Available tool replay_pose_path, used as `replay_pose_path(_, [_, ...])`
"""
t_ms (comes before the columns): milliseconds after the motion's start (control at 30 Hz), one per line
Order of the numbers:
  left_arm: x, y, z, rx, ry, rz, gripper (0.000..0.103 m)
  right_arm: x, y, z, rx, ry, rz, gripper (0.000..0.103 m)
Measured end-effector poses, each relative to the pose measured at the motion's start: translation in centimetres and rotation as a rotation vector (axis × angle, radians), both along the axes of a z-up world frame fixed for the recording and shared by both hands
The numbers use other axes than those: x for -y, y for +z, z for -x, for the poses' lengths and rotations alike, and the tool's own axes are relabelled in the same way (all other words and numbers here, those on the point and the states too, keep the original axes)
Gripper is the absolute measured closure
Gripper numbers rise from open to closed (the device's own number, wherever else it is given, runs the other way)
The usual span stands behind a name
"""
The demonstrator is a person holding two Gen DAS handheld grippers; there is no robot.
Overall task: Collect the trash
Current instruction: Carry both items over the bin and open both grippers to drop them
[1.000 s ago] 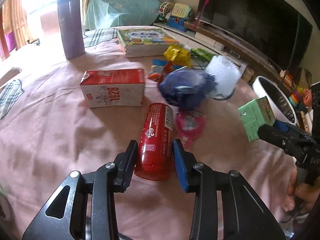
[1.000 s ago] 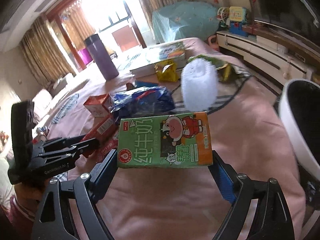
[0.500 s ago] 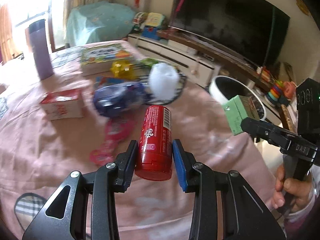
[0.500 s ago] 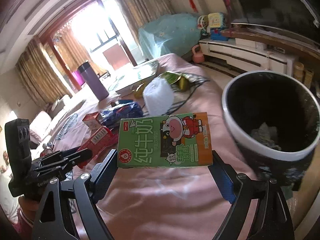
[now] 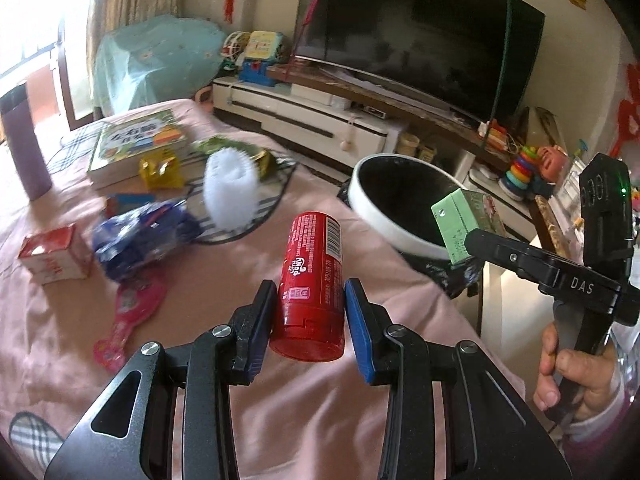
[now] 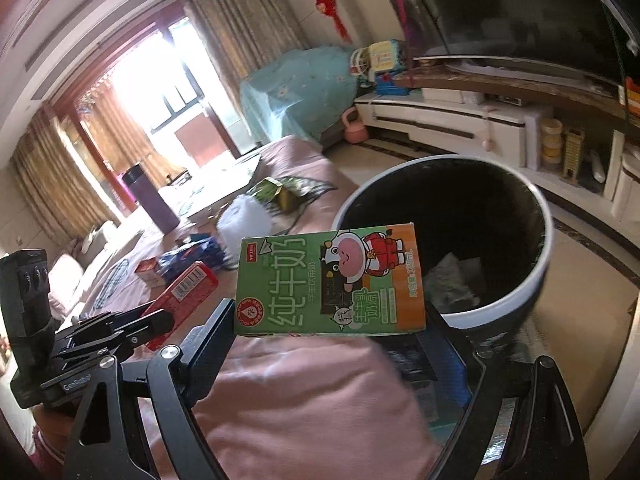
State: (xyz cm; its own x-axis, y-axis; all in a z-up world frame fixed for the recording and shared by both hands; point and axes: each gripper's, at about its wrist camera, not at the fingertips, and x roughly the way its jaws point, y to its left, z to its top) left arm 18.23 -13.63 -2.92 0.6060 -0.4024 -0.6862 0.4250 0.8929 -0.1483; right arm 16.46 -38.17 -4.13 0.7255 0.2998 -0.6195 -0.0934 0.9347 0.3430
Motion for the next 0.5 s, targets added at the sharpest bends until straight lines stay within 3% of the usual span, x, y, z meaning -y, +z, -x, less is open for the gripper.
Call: replay_pose_path(500, [6.4,1.3,-2.2,0.012,-0.081,0.009,0.069,5.3,0.2,-1.4,-0.006,-0.072,0.011,0.014])
